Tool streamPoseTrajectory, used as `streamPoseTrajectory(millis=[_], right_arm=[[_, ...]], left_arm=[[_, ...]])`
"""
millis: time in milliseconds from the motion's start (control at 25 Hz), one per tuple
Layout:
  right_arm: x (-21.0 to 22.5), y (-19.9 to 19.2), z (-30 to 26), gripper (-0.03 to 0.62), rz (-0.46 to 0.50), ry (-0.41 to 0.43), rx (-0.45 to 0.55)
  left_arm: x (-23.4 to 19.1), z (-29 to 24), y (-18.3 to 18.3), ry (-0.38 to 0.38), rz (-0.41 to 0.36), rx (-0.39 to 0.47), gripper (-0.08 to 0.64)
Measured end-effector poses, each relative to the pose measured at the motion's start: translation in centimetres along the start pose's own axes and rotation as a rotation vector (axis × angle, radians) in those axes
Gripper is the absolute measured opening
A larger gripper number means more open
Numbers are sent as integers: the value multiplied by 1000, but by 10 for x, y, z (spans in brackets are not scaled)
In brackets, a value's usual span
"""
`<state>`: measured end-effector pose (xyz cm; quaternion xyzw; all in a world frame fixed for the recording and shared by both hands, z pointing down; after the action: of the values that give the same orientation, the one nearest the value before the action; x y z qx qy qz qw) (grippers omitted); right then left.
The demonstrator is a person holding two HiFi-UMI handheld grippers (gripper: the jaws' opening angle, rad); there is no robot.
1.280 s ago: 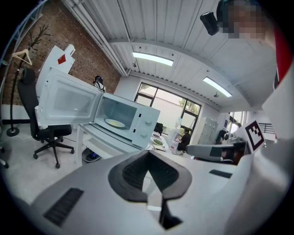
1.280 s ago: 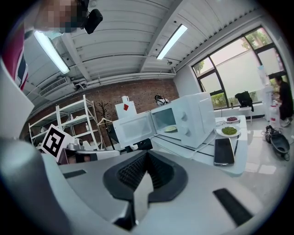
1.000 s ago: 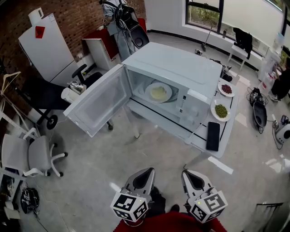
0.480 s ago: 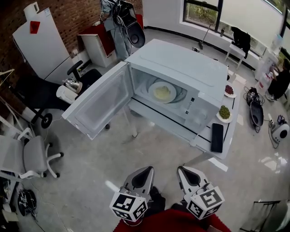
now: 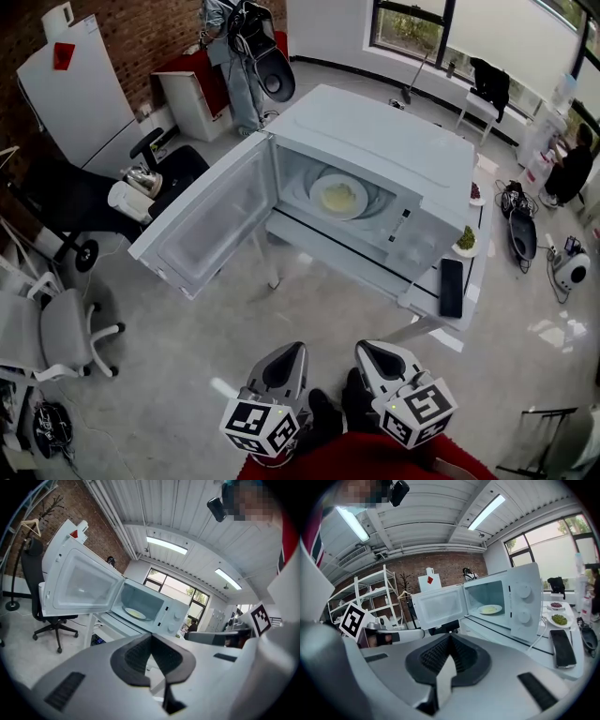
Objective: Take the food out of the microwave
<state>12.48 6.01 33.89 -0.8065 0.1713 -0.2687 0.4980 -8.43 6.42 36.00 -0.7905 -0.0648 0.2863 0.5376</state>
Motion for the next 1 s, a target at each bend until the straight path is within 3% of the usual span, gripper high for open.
streamPoseTrajectory(millis=[240, 480, 760, 1000], right_arm=[[6, 11, -15, 11, 30, 12, -9], [17, 20, -34, 11, 38, 37, -7], [44, 37, -59, 11, 42, 45, -11], [72, 52, -87, 11, 38, 67, -30]], left_arm=[[-10, -7, 5, 18, 45, 18, 8], [-25, -22, 10, 34, 180, 37, 8], [-40, -66, 19, -10, 359, 38, 8], [-55, -117, 33, -15, 397, 15, 11]])
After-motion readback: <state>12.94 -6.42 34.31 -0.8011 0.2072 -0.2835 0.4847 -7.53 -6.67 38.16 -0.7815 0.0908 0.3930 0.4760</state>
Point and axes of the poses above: the fingertips, and each gripper's own axes: z backward along the fingers, x to its right, y out of its top, the point moved 10 cm from there along z, backward along the fingers
